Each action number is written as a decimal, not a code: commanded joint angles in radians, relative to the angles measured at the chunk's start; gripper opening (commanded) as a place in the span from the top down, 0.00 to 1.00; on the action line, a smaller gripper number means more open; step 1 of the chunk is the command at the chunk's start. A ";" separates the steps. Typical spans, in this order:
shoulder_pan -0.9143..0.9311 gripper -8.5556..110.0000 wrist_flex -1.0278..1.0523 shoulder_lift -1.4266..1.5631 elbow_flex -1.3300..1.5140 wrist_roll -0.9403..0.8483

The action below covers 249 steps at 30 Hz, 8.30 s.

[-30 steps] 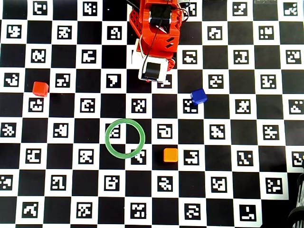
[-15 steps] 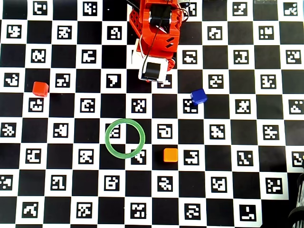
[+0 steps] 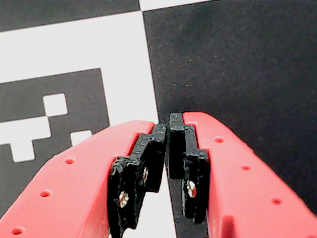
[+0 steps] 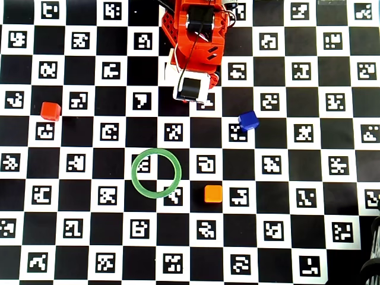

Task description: Grab the red cube then put it in the green circle then put the blue cube on top and finally the orange cube on top

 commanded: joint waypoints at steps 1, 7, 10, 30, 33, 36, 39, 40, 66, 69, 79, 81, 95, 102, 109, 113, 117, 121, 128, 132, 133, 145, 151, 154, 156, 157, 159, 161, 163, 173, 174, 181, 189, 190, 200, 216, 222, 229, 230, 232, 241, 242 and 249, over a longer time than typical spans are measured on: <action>-0.006 0.98 0.067 0.049 0.041 0.003; -0.006 0.98 0.067 0.049 0.041 0.003; -0.006 0.98 0.067 0.049 0.041 0.003; -0.012 0.98 0.003 0.049 0.041 0.038; -0.012 0.98 -0.058 0.032 0.014 0.092; -0.018 0.98 -0.100 -0.040 -0.083 0.181; -0.035 0.98 -0.109 -0.189 -0.253 0.259; -0.035 0.98 -0.109 -0.247 -0.322 0.291; 0.726 0.76 0.321 -1.474 -1.723 0.529; 0.808 0.71 0.341 -1.571 -1.805 0.463; 1.012 0.61 0.351 -1.970 -2.166 0.377; 1.028 0.60 0.359 -2.042 -2.223 0.374; 1.042 0.59 0.436 -2.411 -2.549 0.380; 1.035 0.59 0.394 -2.464 -2.534 0.396; 1.026 0.59 0.328 -2.479 -2.474 0.408; 1.026 0.59 0.305 -2.488 -2.441 0.408; 1.023 0.59 0.273 -2.490 -2.395 0.408; 1.020 0.59 0.233 -2.491 -2.349 0.411; 1.012 0.59 0.183 -2.491 -2.290 0.420; 1.008 0.59 0.156 -2.493 -2.276 0.434; 1.006 0.59 0.153 -2.493 -2.276 0.439; 0.997 0.59 0.143 -2.493 -2.273 0.517; 0.992 0.59 0.144 -2.493 -2.273 0.561; 0.991 0.59 0.143 -2.491 -2.273 0.574; 0.991 0.59 0.144 -2.490 -2.273 0.580; 0.989 0.59 0.146 -2.490 -2.273 0.581; 0.989 0.59 0.149 -2.488 -2.272 0.584; 0.988 0.60 0.149 -2.488 -2.269 0.584; 0.988 0.63 0.149 -2.487 -2.266 0.584; 0.988 0.83 0.149 -2.477 -2.261 0.581; 0.988 0.84 0.149 -2.477 -2.261 0.581; 0.989 0.86 0.160 -2.461 -2.263 0.575; 0.997 0.87 0.232 -2.344 -2.273 0.560; 0.997 0.87 0.244 -2.321 -2.273 0.558; 0.948 0.87 0.411 -2.059 -2.270 0.588; 0.604 0.87 0.520 -1.848 -2.109 0.787; 0.426 0.87 0.518 -1.850 -2.066 0.885; 0.270 0.86 0.502 -1.890 -2.065 0.965; 0.258 0.86 0.495 -1.901 -2.065 0.971; 0.238 0.86 0.486 -1.924 -2.069 0.979; 0.227 0.87 0.388 -2.071 -2.091 1.011; 0.230 0.87 0.373 -2.092 -2.094 1.022; 0.241 0.87 0.262 -2.166 -2.052 1.124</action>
